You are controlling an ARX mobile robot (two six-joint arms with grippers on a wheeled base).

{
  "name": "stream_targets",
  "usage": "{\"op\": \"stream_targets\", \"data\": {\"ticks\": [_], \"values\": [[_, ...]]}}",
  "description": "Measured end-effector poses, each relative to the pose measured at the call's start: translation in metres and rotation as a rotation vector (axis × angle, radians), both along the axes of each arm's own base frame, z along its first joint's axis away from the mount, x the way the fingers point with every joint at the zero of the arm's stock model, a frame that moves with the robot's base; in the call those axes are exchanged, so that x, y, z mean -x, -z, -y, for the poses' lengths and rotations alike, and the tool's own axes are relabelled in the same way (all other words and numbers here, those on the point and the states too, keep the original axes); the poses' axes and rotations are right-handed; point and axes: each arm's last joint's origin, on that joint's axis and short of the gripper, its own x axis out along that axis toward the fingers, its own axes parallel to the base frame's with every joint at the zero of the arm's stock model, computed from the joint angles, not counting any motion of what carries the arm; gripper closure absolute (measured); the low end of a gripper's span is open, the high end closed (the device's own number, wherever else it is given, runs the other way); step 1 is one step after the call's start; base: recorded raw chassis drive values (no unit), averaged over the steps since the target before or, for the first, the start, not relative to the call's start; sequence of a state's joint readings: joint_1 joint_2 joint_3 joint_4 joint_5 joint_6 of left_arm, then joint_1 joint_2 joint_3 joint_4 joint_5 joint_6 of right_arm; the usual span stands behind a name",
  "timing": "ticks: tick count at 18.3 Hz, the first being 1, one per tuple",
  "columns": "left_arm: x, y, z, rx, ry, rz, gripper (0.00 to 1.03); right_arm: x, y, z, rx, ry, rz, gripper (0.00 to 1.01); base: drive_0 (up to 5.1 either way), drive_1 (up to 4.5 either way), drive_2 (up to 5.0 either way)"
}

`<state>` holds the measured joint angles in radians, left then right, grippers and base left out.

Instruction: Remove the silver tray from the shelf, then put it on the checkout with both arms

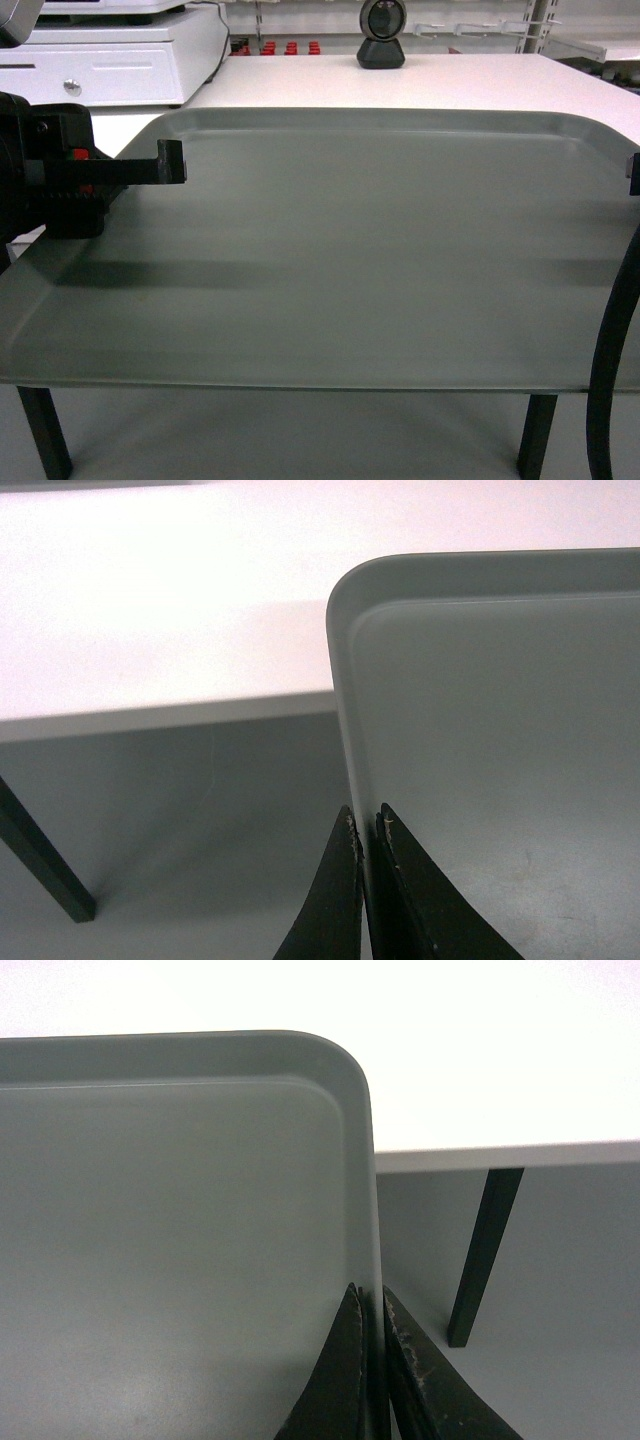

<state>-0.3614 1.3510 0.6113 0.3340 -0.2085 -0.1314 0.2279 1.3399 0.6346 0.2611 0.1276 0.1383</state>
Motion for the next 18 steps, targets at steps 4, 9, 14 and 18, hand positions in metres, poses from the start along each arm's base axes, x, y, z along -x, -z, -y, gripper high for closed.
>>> {"op": "stream_targets", "data": {"ticks": [4,9,14,18], "values": [[0.0,0.0,0.0001,0.001,0.002,-0.001,1.0,-0.0001,-0.0001,0.0001,0.0,0.0,0.001,0.98,-0.1,4.12,-4.3],[0.0001,0.0003,-0.0001,-0.001,0.0,-0.003,1.0,0.0,0.0,0.0,0.0,0.0,0.0,0.98,-0.1,4.12,-4.3],[0.0,0.0001,0.0,-0.001,-0.001,-0.001,1.0,-0.0001,-0.0001,0.0,0.0,0.0,0.002,0.98,-0.1,4.12,-4.3],[0.0,0.0,0.0,0.0,0.001,-0.001,1.0,-0.0001,-0.0003,0.0,-0.001,0.0,0.003,0.98,-0.1,4.12,-4.3]]}}
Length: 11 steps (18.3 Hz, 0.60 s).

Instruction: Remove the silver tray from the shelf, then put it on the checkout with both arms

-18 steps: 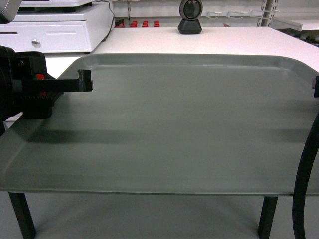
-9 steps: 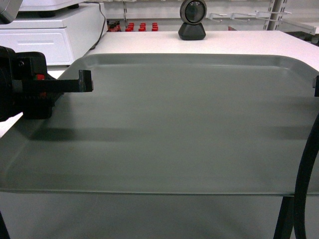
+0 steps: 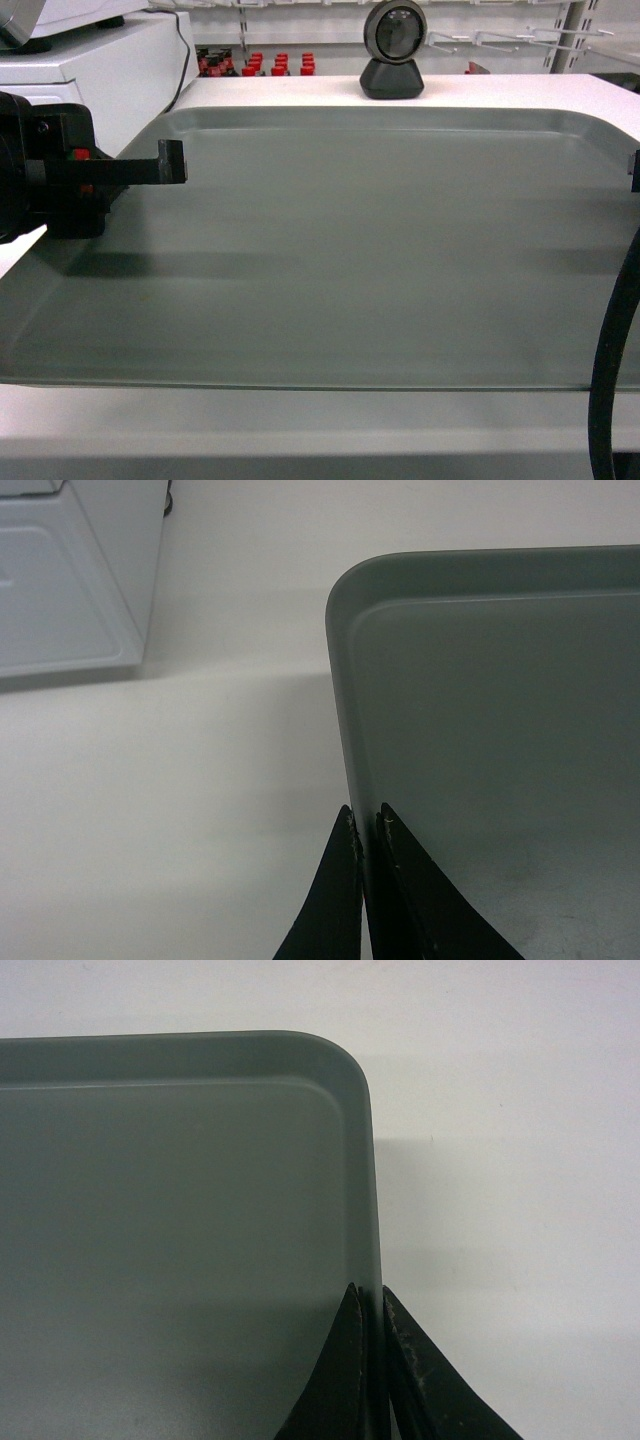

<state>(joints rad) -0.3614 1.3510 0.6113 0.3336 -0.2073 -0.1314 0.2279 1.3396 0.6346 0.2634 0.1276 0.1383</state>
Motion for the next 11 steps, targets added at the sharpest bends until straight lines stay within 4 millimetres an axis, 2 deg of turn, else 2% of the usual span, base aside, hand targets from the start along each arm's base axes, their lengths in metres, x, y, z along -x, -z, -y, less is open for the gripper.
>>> {"op": "stream_targets", "data": {"ticks": [11], "values": [[0.0,0.0,0.0,0.0,-0.001,0.001,1.0,0.0,0.0,0.0,0.0,0.0,0.0,0.98,-0.1,4.12,-4.3]]}}
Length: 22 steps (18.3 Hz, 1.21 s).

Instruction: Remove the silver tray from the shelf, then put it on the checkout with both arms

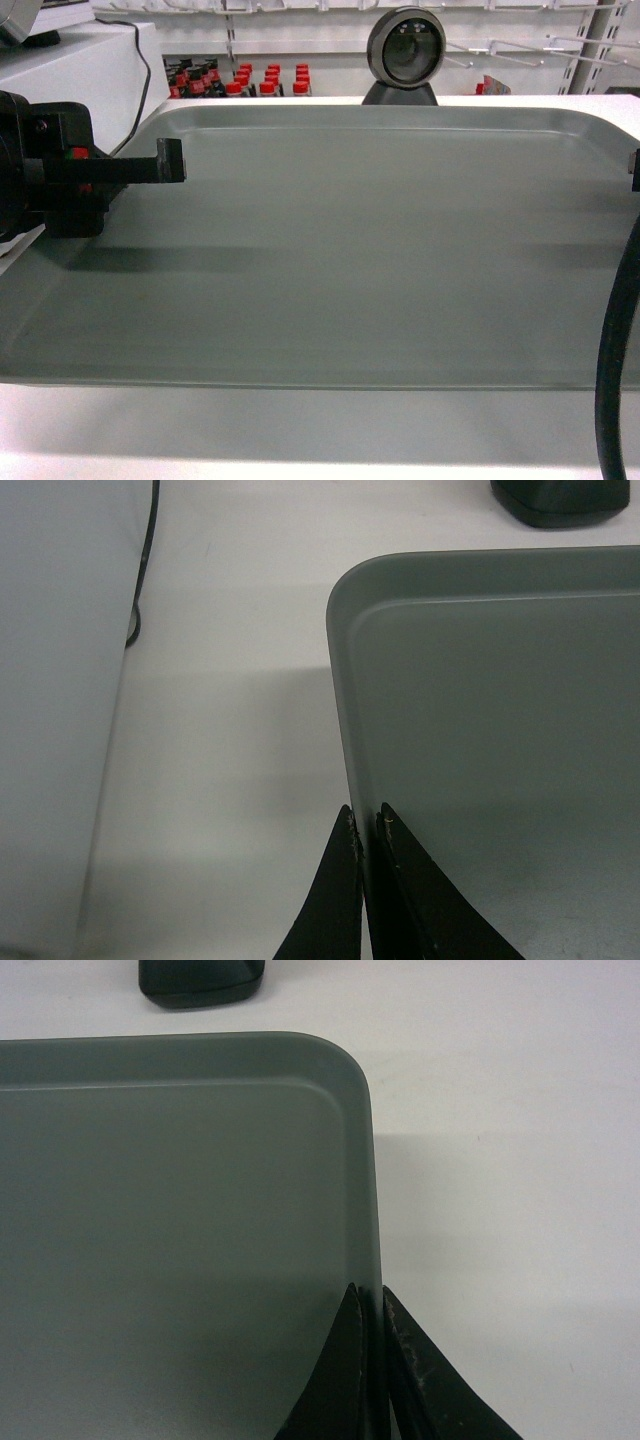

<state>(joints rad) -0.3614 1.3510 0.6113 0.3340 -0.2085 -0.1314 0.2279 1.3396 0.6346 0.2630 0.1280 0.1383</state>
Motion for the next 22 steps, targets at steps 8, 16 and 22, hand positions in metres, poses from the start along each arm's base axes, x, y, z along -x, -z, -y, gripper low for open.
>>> {"op": "stream_targets", "data": {"ticks": [8,16,22], "values": [[-0.002,0.0013,0.0004,-0.004,0.0,-0.007,1.0,-0.0016,-0.0006,-0.0001,0.0,0.001,0.0,0.98,0.0,2.58,-2.7],[-0.002,0.0013,0.0004,-0.004,0.0,-0.007,1.0,-0.0016,-0.0006,0.0,0.0,0.001,0.0,0.98,0.0,0.0,0.0],[-0.002,0.0014,0.0004,-0.004,0.0,-0.007,1.0,-0.0016,-0.0006,0.0,0.0,0.001,0.0,0.98,0.0,0.0,0.0]]}}
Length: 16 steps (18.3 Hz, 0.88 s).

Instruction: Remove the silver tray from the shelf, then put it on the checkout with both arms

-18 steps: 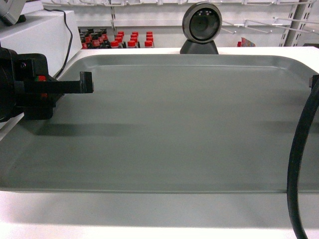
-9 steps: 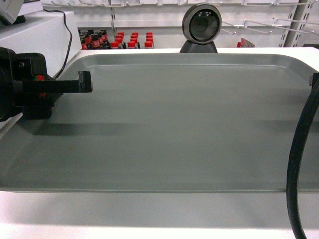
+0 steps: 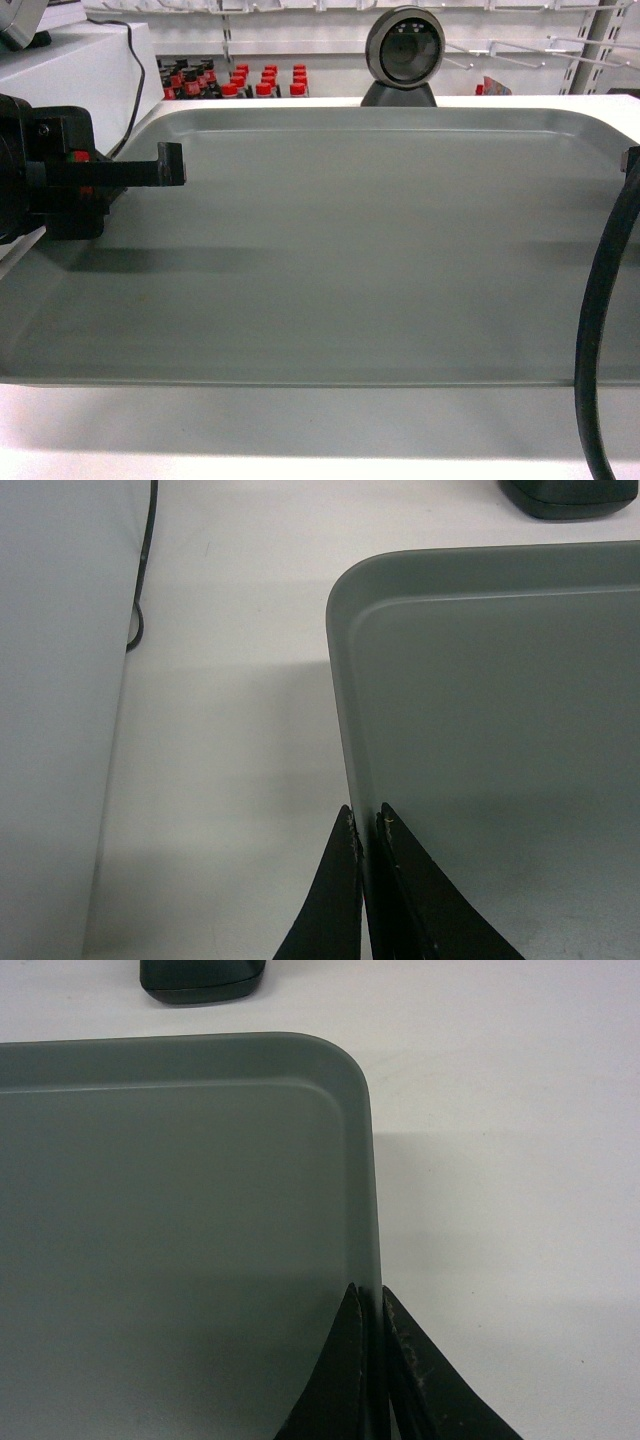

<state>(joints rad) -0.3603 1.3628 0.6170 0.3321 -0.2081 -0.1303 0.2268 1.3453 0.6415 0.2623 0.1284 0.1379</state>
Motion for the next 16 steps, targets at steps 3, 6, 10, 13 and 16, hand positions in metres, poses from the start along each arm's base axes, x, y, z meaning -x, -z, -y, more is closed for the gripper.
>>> {"op": "stream_targets", "data": {"ticks": [3,6,10,13,16], "values": [[0.0,0.0,0.0,0.0,0.0,0.0,1.0,0.0,0.0,0.0,0.0,0.0,0.0,0.98,0.0,0.0,0.0],[0.0,0.0,0.0,0.0,0.0,0.0,1.0,0.0,0.0,0.0,0.0,0.0,0.0,0.98,0.0,0.0,0.0],[0.0,0.0,0.0,0.0,0.0,0.0,1.0,0.0,-0.001,0.0,-0.002,0.0,0.007,0.98,0.0,0.0,0.0],[-0.002,0.002,0.017,-0.035,-0.218,0.246,1.0,-0.004,0.004,-0.001,-0.08,0.007,0.241,0.99,0.0,0.0,0.0],[-0.005,0.002,0.025,-0.072,-0.296,0.314,1.0,-0.011,0.0,0.004,-0.105,0.006,0.308,0.99,0.0,0.0,0.0]]}}
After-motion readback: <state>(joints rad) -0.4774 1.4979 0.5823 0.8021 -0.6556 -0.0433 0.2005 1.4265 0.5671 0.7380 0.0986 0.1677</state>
